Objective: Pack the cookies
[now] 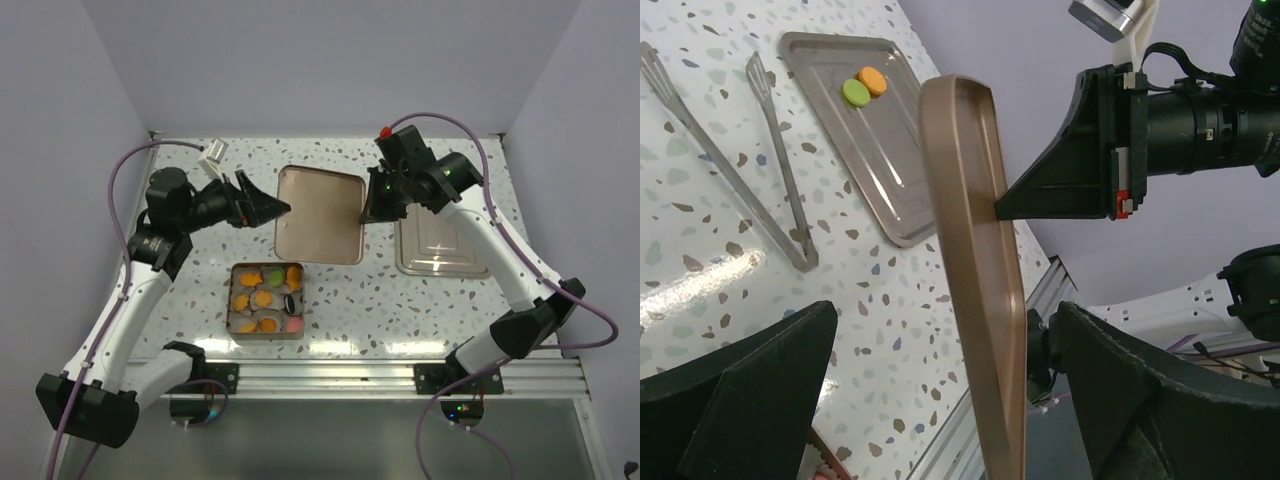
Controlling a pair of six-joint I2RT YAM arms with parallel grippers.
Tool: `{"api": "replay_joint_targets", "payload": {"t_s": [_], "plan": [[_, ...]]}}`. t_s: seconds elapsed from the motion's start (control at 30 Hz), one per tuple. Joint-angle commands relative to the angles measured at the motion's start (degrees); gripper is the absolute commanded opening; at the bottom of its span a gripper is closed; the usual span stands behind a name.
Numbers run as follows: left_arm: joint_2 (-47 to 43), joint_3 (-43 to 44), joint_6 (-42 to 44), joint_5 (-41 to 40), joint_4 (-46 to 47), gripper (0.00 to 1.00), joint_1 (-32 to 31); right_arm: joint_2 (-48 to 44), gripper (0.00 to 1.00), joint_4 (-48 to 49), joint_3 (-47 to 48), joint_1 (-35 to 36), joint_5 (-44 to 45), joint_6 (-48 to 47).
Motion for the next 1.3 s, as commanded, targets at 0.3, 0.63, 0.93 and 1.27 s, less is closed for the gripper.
{"api": "replay_joint_targets", "payload": {"t_s": [0.3, 0.63, 0.93, 1.27], "plan": [[2.54, 2.73, -0.91, 2.86, 6.67, 0.46, -5.49, 3.26, 0.00, 5.14, 6.15, 0.08, -7.62, 2.74], [4.47, 6.95, 3.04, 1.81, 1.06, 0.00, -5.75, 3.09, 0.01, 6.91, 6.15, 0.08, -8.24, 3.80], [6.93, 16.00, 13.94, -4.86, -12.21, 0.00, -5.75, 2.65, 0.80, 1.47, 10.97, -0.53, -3.77, 2.22], [6.14, 23.21, 28.61, -24.19, -24.16, 0.00, -5.75, 2.29, 0.91, 2.58, 18.36, -1.77, -12.09, 8.70]]}}
